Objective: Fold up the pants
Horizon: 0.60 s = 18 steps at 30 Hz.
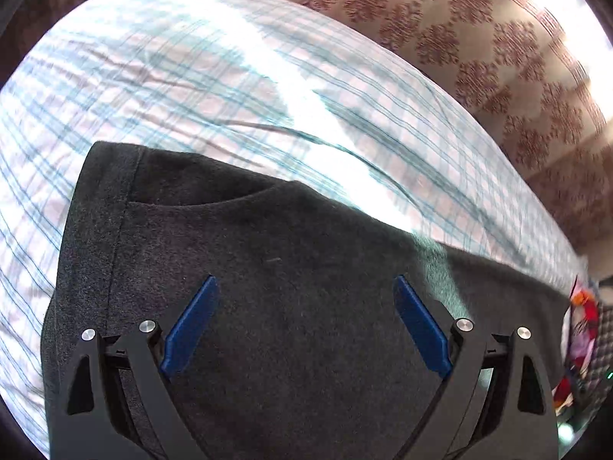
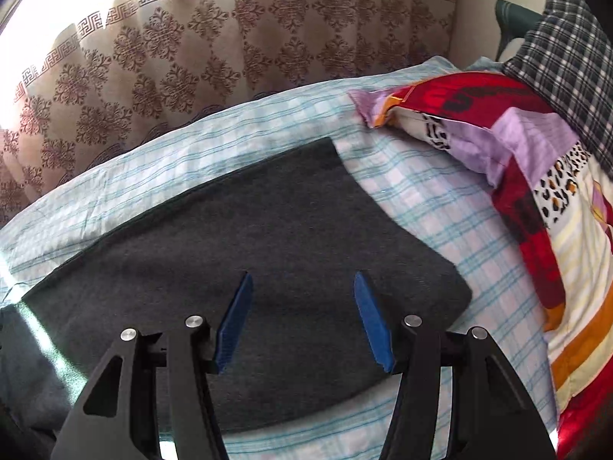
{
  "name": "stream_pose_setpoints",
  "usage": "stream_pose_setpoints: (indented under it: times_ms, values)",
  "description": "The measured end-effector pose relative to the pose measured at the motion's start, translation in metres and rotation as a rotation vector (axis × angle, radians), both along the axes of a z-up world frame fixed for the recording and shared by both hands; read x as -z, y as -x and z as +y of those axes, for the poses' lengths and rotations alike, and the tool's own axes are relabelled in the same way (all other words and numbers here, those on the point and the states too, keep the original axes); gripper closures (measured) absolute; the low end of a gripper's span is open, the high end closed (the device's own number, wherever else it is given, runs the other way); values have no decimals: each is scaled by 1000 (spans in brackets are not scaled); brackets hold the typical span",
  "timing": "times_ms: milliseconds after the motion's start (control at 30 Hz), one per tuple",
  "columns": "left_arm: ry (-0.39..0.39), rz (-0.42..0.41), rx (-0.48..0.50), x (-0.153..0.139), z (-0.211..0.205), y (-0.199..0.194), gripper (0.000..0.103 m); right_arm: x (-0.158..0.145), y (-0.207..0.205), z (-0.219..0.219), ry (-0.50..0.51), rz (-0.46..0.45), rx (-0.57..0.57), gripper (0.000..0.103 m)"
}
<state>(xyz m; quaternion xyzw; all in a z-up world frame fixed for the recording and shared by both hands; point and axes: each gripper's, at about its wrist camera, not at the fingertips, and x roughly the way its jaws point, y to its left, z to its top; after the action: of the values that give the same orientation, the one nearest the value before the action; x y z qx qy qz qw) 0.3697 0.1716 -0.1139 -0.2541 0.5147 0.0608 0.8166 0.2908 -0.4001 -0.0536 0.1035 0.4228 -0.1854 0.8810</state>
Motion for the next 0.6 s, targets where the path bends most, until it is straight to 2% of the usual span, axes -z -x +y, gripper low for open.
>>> stream_pose_setpoints:
  times_ms: [100,233,333,467,600]
  values:
    - [72,1,-73,2,13,-8,10,6,-4,17,-2,11,-36,47]
    - [121,27,-124,8,12,-22,10,16,-6,29,-6,33,-61,47]
    - [143,64,-209,15,9,-32,10,23,-4,32,-19,46,-71,47]
    - [109,94,-309,19,9,-44,9,29,3,30,-22,52,-69,47]
    - [5,182,-327,26,-1,-63,3,36,8,25,-31,64,-55,47]
